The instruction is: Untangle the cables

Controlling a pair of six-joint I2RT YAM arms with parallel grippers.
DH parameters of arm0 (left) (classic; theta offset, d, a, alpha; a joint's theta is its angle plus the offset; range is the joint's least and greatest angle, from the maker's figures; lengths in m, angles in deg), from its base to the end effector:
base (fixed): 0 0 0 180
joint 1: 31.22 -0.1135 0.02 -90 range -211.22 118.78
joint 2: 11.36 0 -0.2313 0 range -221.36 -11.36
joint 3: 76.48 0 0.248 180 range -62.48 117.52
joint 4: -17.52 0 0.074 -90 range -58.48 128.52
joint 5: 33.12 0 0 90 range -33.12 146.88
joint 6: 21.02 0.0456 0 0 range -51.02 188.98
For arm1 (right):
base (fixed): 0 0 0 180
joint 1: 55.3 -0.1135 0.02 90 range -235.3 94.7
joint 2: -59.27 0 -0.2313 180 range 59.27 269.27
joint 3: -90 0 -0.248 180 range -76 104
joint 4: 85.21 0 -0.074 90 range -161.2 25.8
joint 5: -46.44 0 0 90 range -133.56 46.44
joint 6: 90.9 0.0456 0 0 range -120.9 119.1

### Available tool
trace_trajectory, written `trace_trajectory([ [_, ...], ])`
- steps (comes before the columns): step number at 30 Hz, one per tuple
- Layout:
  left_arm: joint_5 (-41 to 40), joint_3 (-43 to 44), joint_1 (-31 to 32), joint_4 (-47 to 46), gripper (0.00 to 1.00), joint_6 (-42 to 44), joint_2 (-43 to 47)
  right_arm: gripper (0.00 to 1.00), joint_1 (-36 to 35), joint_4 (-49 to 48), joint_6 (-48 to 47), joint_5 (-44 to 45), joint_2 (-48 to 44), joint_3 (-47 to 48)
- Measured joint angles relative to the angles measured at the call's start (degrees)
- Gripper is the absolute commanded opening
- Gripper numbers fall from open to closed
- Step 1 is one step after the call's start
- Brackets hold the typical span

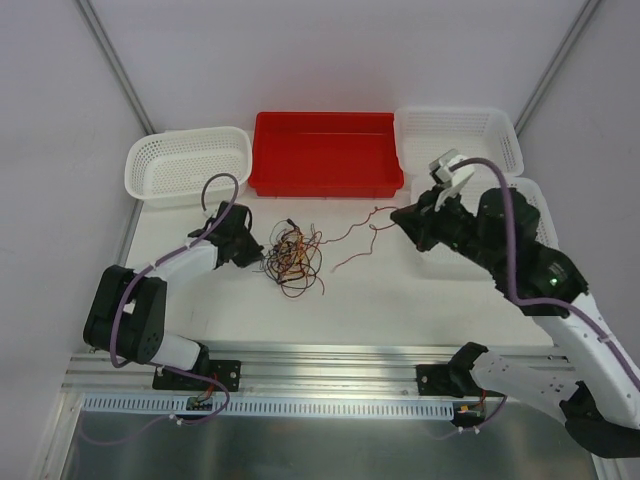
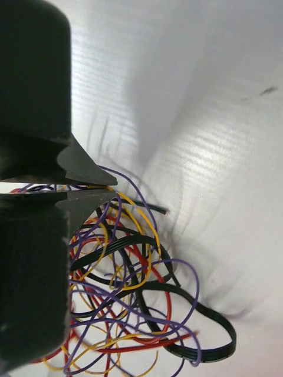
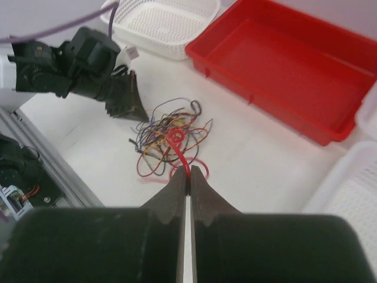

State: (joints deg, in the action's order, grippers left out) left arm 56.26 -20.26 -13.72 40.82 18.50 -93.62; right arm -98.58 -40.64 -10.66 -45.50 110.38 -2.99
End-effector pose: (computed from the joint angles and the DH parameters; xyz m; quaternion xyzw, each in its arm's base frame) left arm 0.2763 -0.0866 0.1431 -0.2680 0.8986 -0.1900 0.2909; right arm 0.1401 0.1340 0.4209 -0.3485 0.6737 0.2002 0.6202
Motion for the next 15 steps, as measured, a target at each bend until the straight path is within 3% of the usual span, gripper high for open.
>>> trace_trajectory([
  [8, -3.61, -1.27, -1.11, 3.37, 0.0, 1.05, 0.63, 0.01, 1.86, 12.68, -4.22, 6.54, 5.31, 27.06],
  [13, -4.5, -1.62, -1.11, 4.9, 0.0, 2.45, 1.27, 0.01, 2.8, 15.98, -6.49, 11.41, 8.35, 35.36],
  [15, -4.55, -1.62, -1.11, 5.66, 0.05, 3.45, 2.43, 0.01, 3.26, 16.2, -7.76, 14.05, 9.07, 36.26],
])
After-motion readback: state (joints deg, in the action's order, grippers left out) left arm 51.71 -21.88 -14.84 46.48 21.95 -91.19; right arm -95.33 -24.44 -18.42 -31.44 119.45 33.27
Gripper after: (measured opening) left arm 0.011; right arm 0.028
